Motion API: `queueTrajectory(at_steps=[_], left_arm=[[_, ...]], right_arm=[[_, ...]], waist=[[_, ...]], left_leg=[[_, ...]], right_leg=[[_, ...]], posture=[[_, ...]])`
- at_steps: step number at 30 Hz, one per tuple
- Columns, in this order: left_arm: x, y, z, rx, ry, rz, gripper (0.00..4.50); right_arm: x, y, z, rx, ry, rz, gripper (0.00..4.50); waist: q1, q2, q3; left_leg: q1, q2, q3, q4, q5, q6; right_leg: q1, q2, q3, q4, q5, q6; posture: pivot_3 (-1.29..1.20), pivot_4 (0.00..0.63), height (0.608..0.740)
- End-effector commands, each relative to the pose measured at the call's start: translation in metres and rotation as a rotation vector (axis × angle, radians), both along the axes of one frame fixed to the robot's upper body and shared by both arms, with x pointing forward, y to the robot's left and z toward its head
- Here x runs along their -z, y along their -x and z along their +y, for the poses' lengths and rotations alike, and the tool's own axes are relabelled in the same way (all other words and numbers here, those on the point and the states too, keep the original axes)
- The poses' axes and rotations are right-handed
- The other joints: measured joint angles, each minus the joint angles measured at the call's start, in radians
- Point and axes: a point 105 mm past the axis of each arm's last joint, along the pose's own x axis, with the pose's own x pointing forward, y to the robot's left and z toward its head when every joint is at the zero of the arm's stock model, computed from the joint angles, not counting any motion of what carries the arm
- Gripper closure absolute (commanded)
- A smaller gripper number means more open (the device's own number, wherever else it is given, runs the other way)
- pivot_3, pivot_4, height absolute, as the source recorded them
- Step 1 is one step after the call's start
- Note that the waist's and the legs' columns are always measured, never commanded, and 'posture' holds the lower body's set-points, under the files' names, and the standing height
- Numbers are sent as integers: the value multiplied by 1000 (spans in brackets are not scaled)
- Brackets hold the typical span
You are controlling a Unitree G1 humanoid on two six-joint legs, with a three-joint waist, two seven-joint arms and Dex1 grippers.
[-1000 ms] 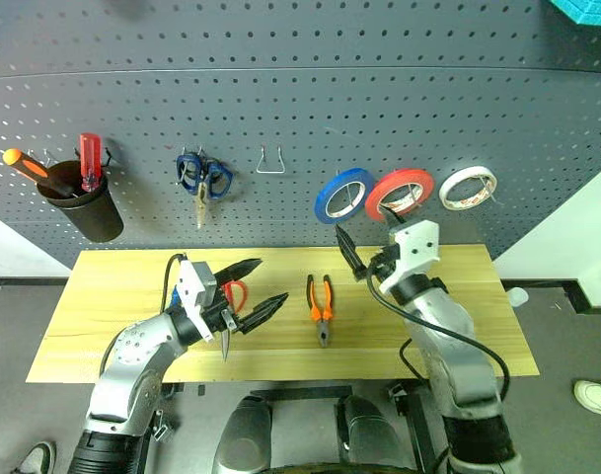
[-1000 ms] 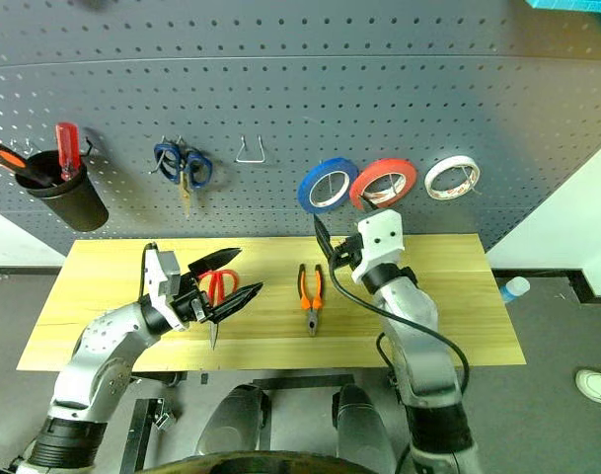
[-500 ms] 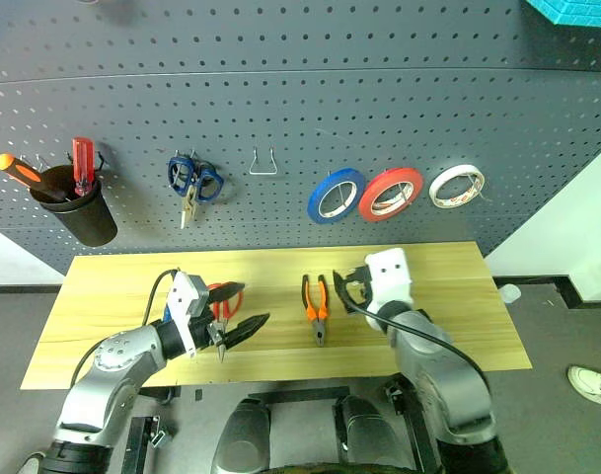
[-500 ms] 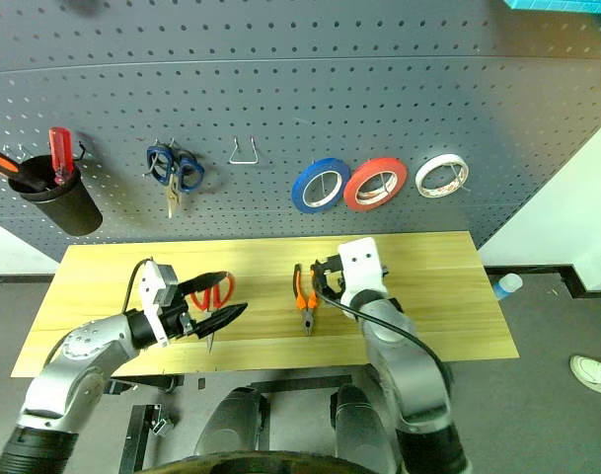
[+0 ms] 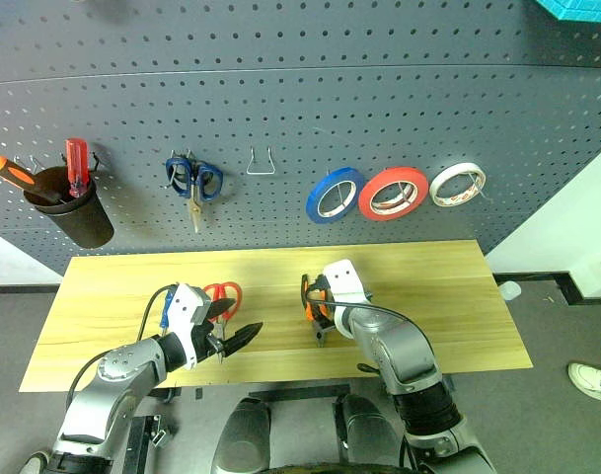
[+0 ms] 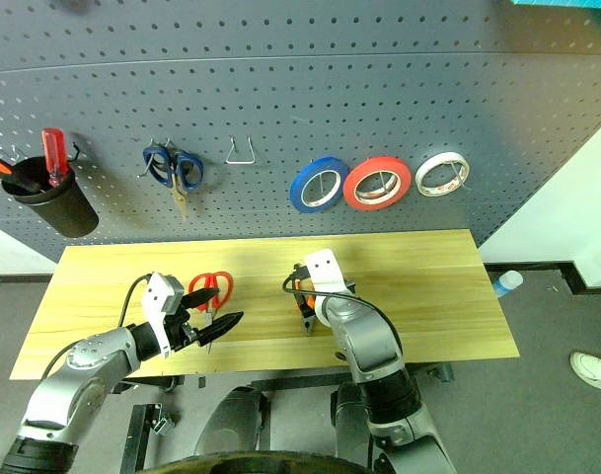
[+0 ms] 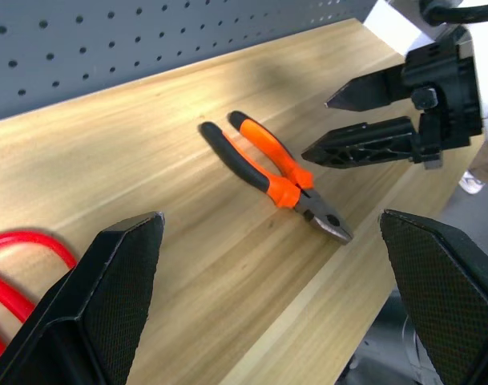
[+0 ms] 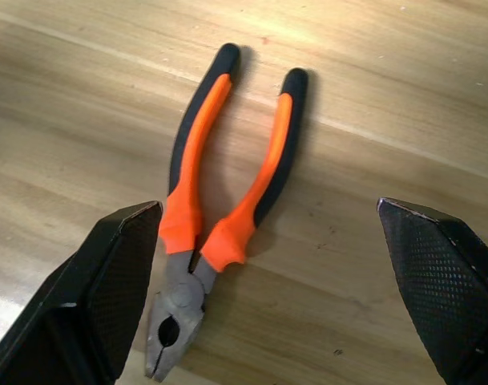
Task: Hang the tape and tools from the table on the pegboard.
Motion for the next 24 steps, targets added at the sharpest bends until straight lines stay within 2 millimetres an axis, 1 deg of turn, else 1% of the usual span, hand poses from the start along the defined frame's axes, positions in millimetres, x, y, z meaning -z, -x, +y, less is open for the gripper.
queueTrajectory(at_steps=[1,6,8,13,19,24], left_arm=[[-9,3,-7,14,7,-43,0],[-4,5,-9,11,10,-34,0],[-4,5,-10,11,12,-34,0],[-5,5,-13,15,16,-37,0],[-5,9,-17,25,22,-31,0],[-4,12,-18,26,22,-25,0]], right_arm=[[-22,-5,6,-10,-22,-62,9],[-34,-1,17,-30,-48,-72,9],[-38,3,26,-46,-71,-64,9],[-40,6,38,-39,-81,-53,9],[-35,-8,34,75,-49,-90,9],[-30,-16,35,157,-45,-88,9]], waist=[[-1,2,2],[-3,4,4],[-4,4,4],[-4,5,5],[-5,6,6],[-4,6,8]], left_leg=[[0,0,0,0,0,0],[-1,0,0,-1,0,0],[-2,0,0,-1,0,0],[-4,0,0,-3,0,0],[-7,0,0,-3,0,0],[-15,0,0,-3,0,0]], right_leg=[[0,0,0,0,0,0],[-1,0,0,0,-1,2],[-3,0,0,0,-1,2],[-5,0,0,-1,-1,2],[-7,0,0,-2,-2,2],[-16,0,0,-1,-1,2]], posture=[[294,185,727],[283,183,727],[282,183,727],[285,185,727],[292,193,727],[299,203,727]])
